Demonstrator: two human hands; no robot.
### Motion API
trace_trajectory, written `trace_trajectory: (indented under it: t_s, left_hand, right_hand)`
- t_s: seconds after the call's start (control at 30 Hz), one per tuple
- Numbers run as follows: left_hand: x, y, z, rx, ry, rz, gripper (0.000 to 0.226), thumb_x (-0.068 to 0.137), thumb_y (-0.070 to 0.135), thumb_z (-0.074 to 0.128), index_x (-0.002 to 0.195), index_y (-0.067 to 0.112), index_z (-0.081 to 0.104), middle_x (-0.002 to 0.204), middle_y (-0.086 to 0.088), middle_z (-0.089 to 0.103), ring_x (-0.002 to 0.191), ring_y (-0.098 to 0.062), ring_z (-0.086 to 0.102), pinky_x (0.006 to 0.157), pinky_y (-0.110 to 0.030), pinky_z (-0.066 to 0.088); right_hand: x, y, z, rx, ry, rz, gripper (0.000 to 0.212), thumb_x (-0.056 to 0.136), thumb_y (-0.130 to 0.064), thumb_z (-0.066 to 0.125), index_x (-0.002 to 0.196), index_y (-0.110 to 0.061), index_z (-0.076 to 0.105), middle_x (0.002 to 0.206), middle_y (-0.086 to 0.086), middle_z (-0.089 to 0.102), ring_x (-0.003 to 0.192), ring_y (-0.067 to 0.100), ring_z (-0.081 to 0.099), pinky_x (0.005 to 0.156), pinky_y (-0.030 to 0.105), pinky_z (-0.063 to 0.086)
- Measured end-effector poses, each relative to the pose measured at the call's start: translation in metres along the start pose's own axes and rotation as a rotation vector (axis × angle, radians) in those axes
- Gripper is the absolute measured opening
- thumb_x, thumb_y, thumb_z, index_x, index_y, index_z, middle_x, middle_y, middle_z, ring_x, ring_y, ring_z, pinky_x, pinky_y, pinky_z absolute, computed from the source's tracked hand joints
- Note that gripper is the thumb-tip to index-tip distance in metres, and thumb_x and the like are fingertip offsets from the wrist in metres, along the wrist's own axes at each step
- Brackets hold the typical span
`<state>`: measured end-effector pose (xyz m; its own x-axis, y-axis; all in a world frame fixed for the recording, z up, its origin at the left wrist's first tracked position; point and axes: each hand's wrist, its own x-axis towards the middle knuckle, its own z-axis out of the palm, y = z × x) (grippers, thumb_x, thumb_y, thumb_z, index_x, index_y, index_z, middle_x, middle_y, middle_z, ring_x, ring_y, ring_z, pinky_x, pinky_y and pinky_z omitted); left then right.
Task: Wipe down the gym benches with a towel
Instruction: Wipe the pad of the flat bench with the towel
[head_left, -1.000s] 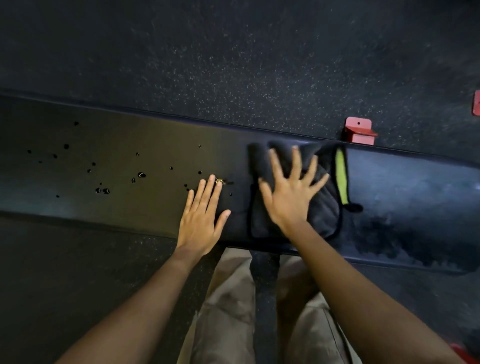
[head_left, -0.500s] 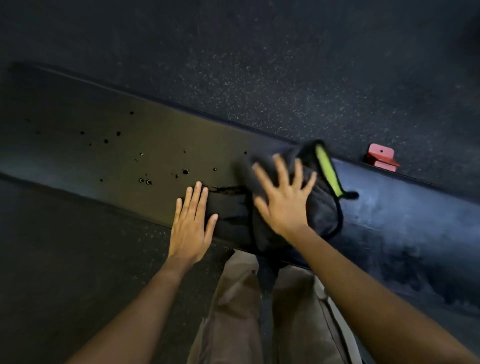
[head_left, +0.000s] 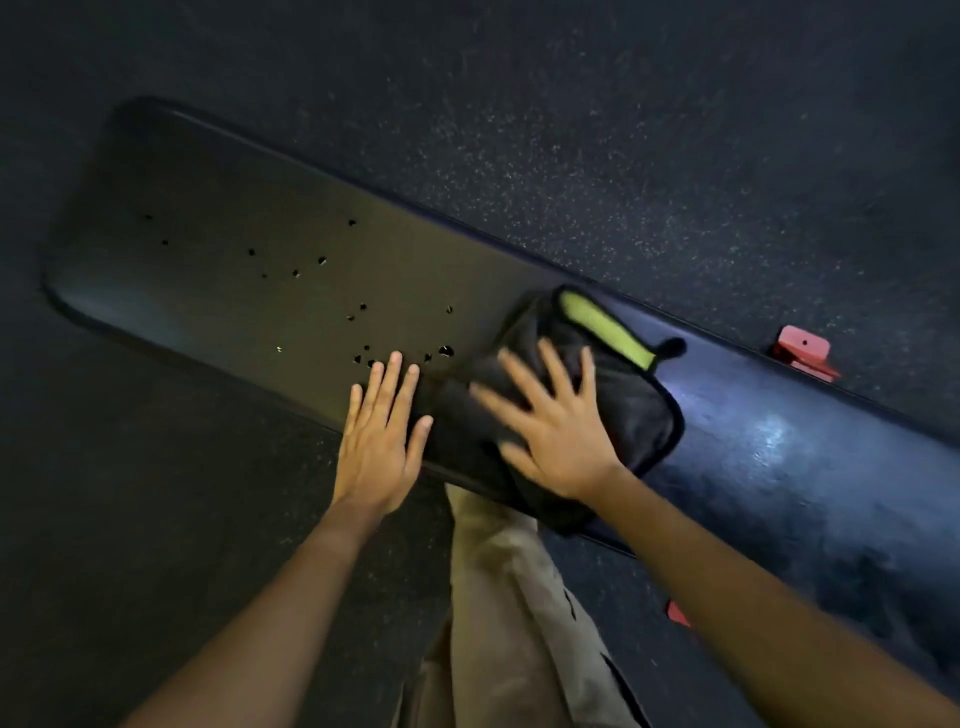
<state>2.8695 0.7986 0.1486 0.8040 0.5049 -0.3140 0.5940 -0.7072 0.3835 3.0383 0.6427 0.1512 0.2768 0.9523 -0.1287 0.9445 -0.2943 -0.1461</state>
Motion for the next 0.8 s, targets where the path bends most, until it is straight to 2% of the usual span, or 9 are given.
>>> trace_trajectory:
  t_s: [0.07,0.13,0.2,0.33,0.37,0.5,0.6,0.67,0.8]
  left_hand:
    - [0.004,-0.014,-0.011,0.0,0.009,-0.036,0.06,0.098,0.041,0.024,0.149,0.011,0.02,0.157,-0.003,0.006,0.144,-0.015,-0.001,0.116,-0.028,-0.008]
    - [0.008,-0.028,-0.021,0.004,0.009,-0.057,0.061,0.098,0.042,0.024,0.149,0.01,0.019,0.156,-0.003,0.006,0.144,-0.015,-0.001,0.116,-0.027,-0.008]
    - [0.014,-0.038,-0.028,0.016,-0.007,-0.036,0.061,0.098,0.041,0.025,0.149,0.009,0.018,0.157,-0.004,0.006,0.144,-0.015,-0.001,0.116,-0.028,-0.008]
    - [0.031,-0.057,-0.036,0.02,-0.061,0.089,0.06,0.098,0.041,0.028,0.149,0.01,0.018,0.157,-0.006,0.011,0.145,-0.018,0.003,0.117,-0.032,-0.002]
    - [0.036,-0.064,-0.039,0.028,-0.069,0.12,0.06,0.098,0.04,0.029,0.149,0.011,0.019,0.157,-0.006,0.013,0.145,-0.018,0.005,0.117,-0.034,-0.001]
    - [0.044,-0.092,-0.05,0.046,-0.078,0.202,0.064,0.095,0.046,0.035,0.149,0.013,0.021,0.157,-0.007,0.015,0.145,-0.021,0.007,0.116,-0.036,0.001]
    - [0.043,-0.111,-0.061,0.074,-0.096,0.214,0.063,0.097,0.051,0.028,0.149,0.017,0.02,0.158,-0.006,0.012,0.146,-0.021,0.005,0.117,-0.035,-0.001]
    - [0.044,-0.12,-0.065,0.062,-0.088,0.194,0.061,0.097,0.05,0.028,0.149,0.019,0.021,0.158,-0.005,0.011,0.146,-0.021,0.005,0.117,-0.036,-0.001]
    - [0.046,-0.125,-0.067,0.062,-0.096,0.234,0.06,0.097,0.049,0.03,0.149,0.02,0.02,0.158,-0.005,0.012,0.146,-0.021,0.006,0.117,-0.037,0.0]
  right_hand:
    - [-0.027,0.018,0.003,-0.036,-0.031,-0.341,0.065,0.085,-0.056,0.045,0.146,-0.037,0.035,0.155,0.006,0.027,0.14,0.042,0.021,0.108,0.069,0.011]
    - [-0.033,0.043,0.001,-0.095,-0.04,-0.418,0.064,0.086,-0.06,0.04,0.146,-0.039,0.033,0.154,0.004,0.027,0.139,0.04,0.025,0.108,0.067,0.015]
    - [-0.016,0.052,-0.003,-0.1,0.003,-0.151,0.062,0.087,-0.061,0.036,0.146,-0.042,0.028,0.153,0.005,0.029,0.136,0.041,0.03,0.106,0.067,0.017]
    - [0.082,-0.007,-0.014,0.078,0.097,0.678,0.063,0.082,-0.054,0.041,0.143,-0.038,0.038,0.153,0.01,0.031,0.136,0.047,0.024,0.102,0.074,0.012]
    - [0.098,-0.027,-0.014,0.09,0.085,0.627,0.064,0.081,-0.053,0.043,0.143,-0.037,0.038,0.153,0.01,0.031,0.136,0.047,0.023,0.102,0.074,0.012]
    - [0.052,-0.052,0.004,-0.027,0.002,-0.117,0.067,0.083,-0.056,0.045,0.146,-0.036,0.031,0.154,0.007,0.026,0.139,0.042,0.024,0.109,0.067,0.009]
    - [0.021,-0.019,0.0,-0.108,-0.043,-0.293,0.07,0.081,-0.058,0.044,0.146,-0.039,0.029,0.154,0.005,0.026,0.137,0.039,0.027,0.11,0.063,0.007]
    - [0.03,-0.007,-0.004,-0.107,-0.022,-0.096,0.069,0.083,-0.057,0.042,0.148,-0.042,0.025,0.154,0.005,0.027,0.136,0.039,0.029,0.11,0.064,0.011]
    - [0.107,-0.052,-0.01,0.066,0.112,0.731,0.062,0.083,-0.054,0.041,0.143,-0.038,0.036,0.154,0.009,0.028,0.137,0.043,0.022,0.104,0.072,0.012]
